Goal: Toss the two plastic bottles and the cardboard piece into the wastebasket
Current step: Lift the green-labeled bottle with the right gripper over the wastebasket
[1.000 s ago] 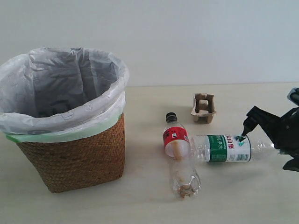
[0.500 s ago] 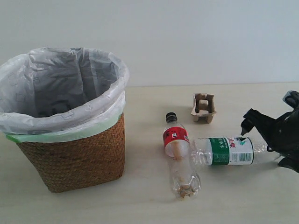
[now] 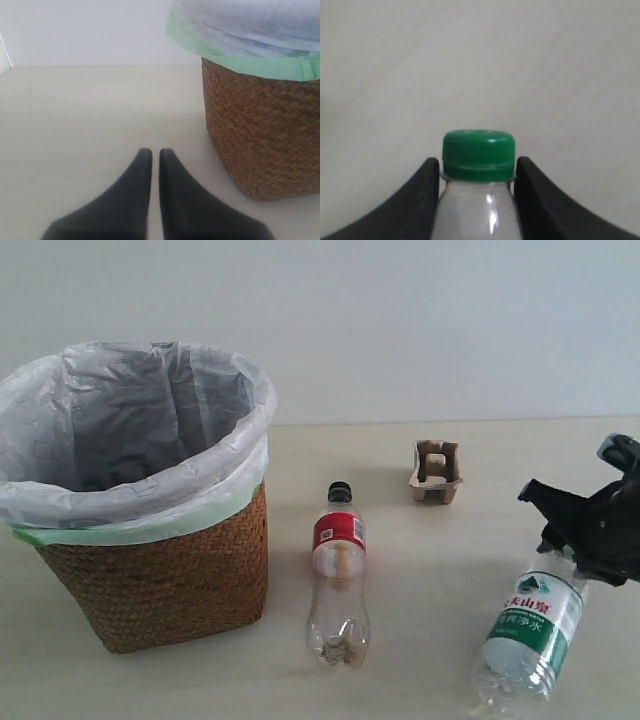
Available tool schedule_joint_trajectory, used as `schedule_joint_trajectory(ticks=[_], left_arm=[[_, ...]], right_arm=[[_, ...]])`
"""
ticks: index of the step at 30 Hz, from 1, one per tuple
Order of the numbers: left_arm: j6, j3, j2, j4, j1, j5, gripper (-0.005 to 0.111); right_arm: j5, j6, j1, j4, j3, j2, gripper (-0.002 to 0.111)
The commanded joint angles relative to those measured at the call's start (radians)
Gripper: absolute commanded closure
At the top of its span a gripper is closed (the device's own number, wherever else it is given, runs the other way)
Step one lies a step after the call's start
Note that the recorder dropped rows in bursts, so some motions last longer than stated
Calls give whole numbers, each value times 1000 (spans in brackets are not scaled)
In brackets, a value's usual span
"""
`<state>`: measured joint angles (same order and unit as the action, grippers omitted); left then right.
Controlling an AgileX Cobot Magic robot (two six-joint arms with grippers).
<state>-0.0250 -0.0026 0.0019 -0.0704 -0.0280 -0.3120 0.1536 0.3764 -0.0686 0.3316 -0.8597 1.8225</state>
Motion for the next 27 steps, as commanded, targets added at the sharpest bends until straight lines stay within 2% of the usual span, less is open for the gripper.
schedule_joint_trajectory(ticks=[1, 5, 7, 10, 16, 18, 21, 24, 27], left_arm=[[0, 3, -2, 7, 6, 4, 102], [0, 3, -2, 7, 6, 4, 102], [0, 3, -2, 7, 6, 4, 102], [0, 3, -2, 7, 6, 4, 102], [0, 3, -2, 7, 6, 4, 102], [0, 3, -2, 7, 6, 4, 102], [0, 3, -2, 7, 6, 4, 102], [0, 3, -2, 7, 6, 4, 102], [0, 3, -2, 7, 6, 4, 102]], right_arm=[[15, -124, 2, -7, -42, -131, 107], [4, -203, 2, -84, -100, -331, 107], [4, -262, 2, -197, -139, -432, 108], [36, -275, 0, -496, -201, -574, 108], [158, -266, 0, -868, -287, -634, 108], [262, -138, 0, -1084, -318, -634, 108], [362, 132, 0, -1308, -320, -626, 108], [382, 239, 0, -1329, -320, -617, 108], [334, 283, 0, -1214, -320, -601, 108]])
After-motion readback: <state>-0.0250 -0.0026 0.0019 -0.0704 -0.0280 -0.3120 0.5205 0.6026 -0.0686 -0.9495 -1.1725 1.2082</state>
